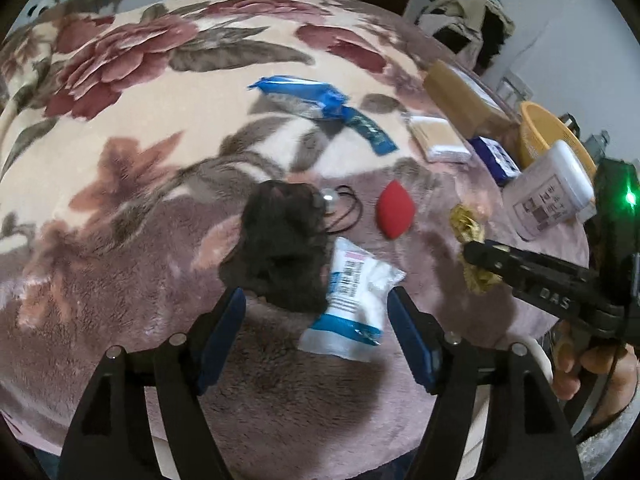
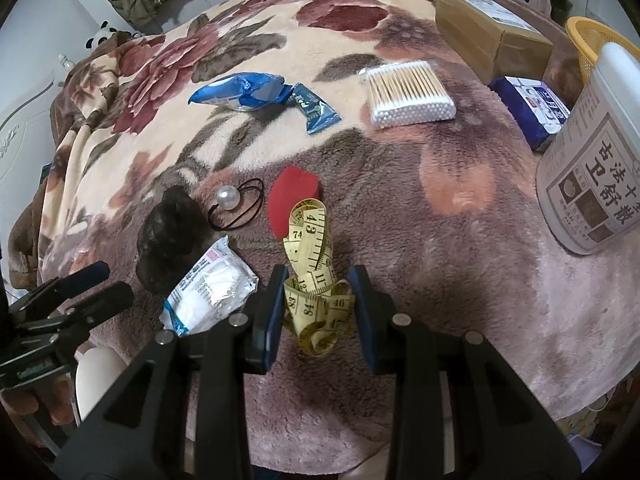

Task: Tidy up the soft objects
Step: 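Grasp the black mesh puff with the left tool while the right tool grasps the tape measure, then carry puff and tape measure over the orange basket and open both tools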

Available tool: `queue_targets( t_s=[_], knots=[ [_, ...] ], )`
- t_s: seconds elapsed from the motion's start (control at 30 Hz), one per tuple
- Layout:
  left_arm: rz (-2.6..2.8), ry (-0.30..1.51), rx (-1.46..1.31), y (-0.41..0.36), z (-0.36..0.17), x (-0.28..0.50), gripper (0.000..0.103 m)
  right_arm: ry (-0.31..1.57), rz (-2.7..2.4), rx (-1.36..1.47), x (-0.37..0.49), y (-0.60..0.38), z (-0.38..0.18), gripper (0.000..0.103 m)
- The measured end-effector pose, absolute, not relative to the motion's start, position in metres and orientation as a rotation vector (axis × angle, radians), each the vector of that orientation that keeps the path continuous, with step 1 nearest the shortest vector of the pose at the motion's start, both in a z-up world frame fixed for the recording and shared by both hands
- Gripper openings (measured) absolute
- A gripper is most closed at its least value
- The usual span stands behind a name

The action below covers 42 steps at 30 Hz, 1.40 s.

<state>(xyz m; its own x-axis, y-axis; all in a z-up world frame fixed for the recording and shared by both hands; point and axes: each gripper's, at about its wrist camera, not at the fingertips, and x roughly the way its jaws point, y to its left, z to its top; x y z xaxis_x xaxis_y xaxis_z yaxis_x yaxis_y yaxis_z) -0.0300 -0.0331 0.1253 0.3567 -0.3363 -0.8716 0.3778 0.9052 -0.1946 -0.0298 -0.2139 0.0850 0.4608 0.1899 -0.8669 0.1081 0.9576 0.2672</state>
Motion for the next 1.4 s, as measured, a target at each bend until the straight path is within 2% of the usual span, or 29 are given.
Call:
queue_targets(
  t_s=[0.17,0.33,0.37,0.4,0.43,0.53,0.9,1.4],
  knots=[
    [-0.364,1.017,0.178,-0.055,0.128,-0.020,0.075,1.101,0.051,0.305,-0.030,-0.215,0.084,0.033],
    [-0.308,1.140,0.134,-0.054,0.093,0.018,0.074,1.101,0.052,0.306,-0.029,-0.215,0.083,0.033],
    [-0.297,1.170,0.127,-0.053,0.086,0.022,0.071,1.102,0.053,0.307,-0.028,-0.215,0.083,0.033],
    [-0.287,1.198,0.120,-0.052,0.080,0.026,0.056,1.103,0.053,0.307,-0.029,-0.215,0.083,0.033],
    [-0.279,1.237,0.099,-0.050,0.071,0.030,0.029,1.101,0.053,0.305,-0.029,-0.215,0.083,0.033],
    [-0.296,1.237,0.076,-0.045,0.073,0.027,0.013,1.099,0.053,0.302,-0.027,-0.215,0.083,0.033],
    [-0.393,1.139,0.048,-0.056,0.132,0.008,0.013,1.070,0.043,0.306,-0.023,-0.217,0.099,0.033],
    [-0.511,1.112,0.097,-0.124,0.163,-0.001,0.014,1.003,-0.033,0.306,-0.038,-0.254,0.136,0.033]
  ],
)
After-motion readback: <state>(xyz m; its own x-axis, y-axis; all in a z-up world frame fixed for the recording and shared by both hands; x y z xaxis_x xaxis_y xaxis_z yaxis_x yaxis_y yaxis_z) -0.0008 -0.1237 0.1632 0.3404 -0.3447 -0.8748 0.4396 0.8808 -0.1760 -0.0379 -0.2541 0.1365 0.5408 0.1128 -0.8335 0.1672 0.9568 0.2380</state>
